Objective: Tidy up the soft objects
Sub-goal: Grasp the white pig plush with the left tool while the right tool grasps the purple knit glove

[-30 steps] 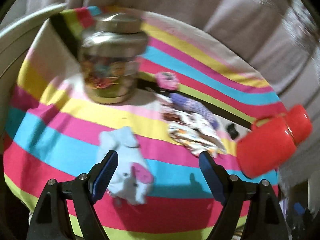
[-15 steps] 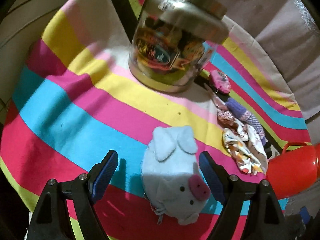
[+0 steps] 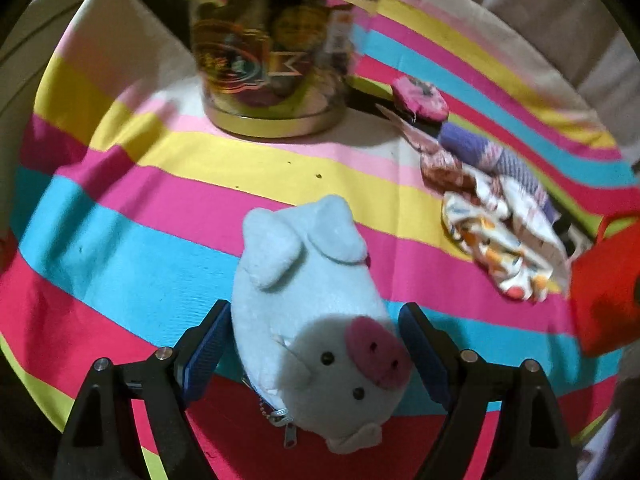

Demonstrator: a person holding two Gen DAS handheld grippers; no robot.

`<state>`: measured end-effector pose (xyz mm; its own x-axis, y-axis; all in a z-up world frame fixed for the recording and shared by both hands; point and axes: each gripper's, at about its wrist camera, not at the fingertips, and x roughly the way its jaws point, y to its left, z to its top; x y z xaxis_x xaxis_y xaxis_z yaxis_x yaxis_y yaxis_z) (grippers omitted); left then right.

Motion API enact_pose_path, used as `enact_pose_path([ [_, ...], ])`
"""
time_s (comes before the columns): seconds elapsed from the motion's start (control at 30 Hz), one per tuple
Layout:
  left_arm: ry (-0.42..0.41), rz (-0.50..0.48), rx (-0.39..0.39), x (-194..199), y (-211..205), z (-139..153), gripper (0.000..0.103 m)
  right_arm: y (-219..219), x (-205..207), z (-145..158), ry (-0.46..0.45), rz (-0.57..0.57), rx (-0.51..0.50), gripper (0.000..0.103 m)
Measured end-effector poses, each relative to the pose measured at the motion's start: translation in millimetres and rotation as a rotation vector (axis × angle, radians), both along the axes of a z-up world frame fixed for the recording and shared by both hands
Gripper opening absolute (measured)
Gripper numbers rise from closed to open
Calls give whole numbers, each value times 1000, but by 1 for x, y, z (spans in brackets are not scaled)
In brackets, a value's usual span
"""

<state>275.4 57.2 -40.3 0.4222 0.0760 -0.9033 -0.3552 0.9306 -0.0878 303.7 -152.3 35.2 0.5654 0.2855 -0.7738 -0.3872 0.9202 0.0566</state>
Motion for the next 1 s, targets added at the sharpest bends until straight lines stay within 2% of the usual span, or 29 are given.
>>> enact_pose_path([
  [0.13,17,-45,74,0,-13,-2,81,15,30,-5,6,-11,-19,79],
  [0.2,9,-56,81,1,-17,-1,71,23,42,-9,14,-3,-38,79],
  [0.33,-12,-89,86,0,-18,0,61,37,68,-21,50,17,-45,79],
  [0.5,-48,-84,44,-4,-12,5,49,55,94,-36,90,34,-47,79],
  [0.63,-81,-73,-10,-9,-5,6,47,64,115,-51,162,48,-8,79],
  [0.8,-94,-71,-28,-5,-5,5,47,62,136,-64,213,22,25,79],
  [0.83,-98,-71,-30,-5,-5,5,47,61,139,-66,221,15,37,77],
  [0.9,-103,-72,-34,-4,-5,4,47,59,146,-70,244,7,65,67],
  [0.93,-105,-72,-37,-3,-5,4,47,58,149,-71,252,3,78,65],
  [1.0,-109,-69,-40,-4,-4,4,47,56,153,-73,264,-5,99,54],
])
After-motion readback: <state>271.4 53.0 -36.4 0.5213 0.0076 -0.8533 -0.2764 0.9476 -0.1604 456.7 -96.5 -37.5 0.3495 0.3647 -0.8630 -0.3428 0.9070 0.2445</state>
